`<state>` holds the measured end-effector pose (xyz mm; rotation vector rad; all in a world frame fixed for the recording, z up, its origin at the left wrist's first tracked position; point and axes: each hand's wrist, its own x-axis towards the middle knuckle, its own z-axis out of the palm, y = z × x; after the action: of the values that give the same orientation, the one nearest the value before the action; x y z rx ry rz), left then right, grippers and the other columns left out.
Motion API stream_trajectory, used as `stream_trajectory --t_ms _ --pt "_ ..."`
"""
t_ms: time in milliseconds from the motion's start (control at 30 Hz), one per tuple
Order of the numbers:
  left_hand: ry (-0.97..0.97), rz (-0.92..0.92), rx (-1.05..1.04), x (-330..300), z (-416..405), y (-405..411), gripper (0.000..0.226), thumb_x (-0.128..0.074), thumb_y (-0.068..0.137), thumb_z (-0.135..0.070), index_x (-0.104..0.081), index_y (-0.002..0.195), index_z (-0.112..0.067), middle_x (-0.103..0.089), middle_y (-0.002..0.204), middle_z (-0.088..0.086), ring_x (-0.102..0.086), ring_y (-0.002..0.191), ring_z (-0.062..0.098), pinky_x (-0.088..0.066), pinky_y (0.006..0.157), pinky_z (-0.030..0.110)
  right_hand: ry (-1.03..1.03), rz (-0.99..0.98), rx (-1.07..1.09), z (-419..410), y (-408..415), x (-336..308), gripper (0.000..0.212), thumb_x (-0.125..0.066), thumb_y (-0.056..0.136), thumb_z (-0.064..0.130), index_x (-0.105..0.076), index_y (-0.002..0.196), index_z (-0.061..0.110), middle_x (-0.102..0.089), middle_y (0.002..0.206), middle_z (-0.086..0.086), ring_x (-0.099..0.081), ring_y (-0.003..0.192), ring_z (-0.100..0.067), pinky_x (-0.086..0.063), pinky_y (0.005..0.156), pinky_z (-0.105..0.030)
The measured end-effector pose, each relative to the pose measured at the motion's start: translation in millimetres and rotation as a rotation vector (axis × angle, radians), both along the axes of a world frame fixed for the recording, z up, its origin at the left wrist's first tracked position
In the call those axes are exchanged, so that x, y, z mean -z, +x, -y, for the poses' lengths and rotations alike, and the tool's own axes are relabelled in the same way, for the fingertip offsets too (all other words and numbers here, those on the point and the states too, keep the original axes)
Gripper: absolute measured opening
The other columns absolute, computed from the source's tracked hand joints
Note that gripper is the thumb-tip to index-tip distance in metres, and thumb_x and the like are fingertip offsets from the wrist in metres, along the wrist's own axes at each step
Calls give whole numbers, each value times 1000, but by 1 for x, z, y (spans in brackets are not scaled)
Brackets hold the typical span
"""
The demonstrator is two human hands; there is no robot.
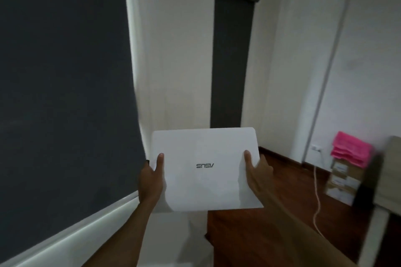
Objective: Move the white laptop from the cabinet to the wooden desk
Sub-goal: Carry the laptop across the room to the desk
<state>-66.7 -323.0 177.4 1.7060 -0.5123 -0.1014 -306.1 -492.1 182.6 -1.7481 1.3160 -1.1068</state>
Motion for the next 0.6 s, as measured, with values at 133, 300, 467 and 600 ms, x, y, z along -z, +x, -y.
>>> stream_trajectory --t_ms 133,300,467,600 --pt "17 8 193 -2 80 -81 62 -42 87 -69 -63 95 -11 -67 88 1 -60 79 21 -49 77 37 -57 -37 202 35 -103 -2 78 -35 89 73 -53 131 10 -67 119 -12 -66 103 -33 -50 93 -41" --pt "11 5 437 -3 170 -187 61 -43 84 -72 -62 90 -14 -67 81 2 -67 75 22 -56 71 39 -94 -19 435 64 -230 -2 83 -31 85 78 -55 130 13 -67 118 -15 -64 107 -37 -52 93 -49" --pt "23 9 613 2 237 -293 60 -42 83 -75 -63 94 -20 -68 84 -2 -66 78 17 -52 70 36 -79 -36 643 75 -347 2 68 -37 88 73 -59 109 12 -69 102 -17 -65 94 -40 -54 82 -46" --pt "33 31 752 10 271 -366 53 -46 87 -67 -61 90 -16 -64 82 -3 -61 78 18 -46 70 32 -50 -73 771 76 -419 13 76 -29 82 83 -59 101 16 -68 95 -10 -67 86 -33 -57 79 -48"
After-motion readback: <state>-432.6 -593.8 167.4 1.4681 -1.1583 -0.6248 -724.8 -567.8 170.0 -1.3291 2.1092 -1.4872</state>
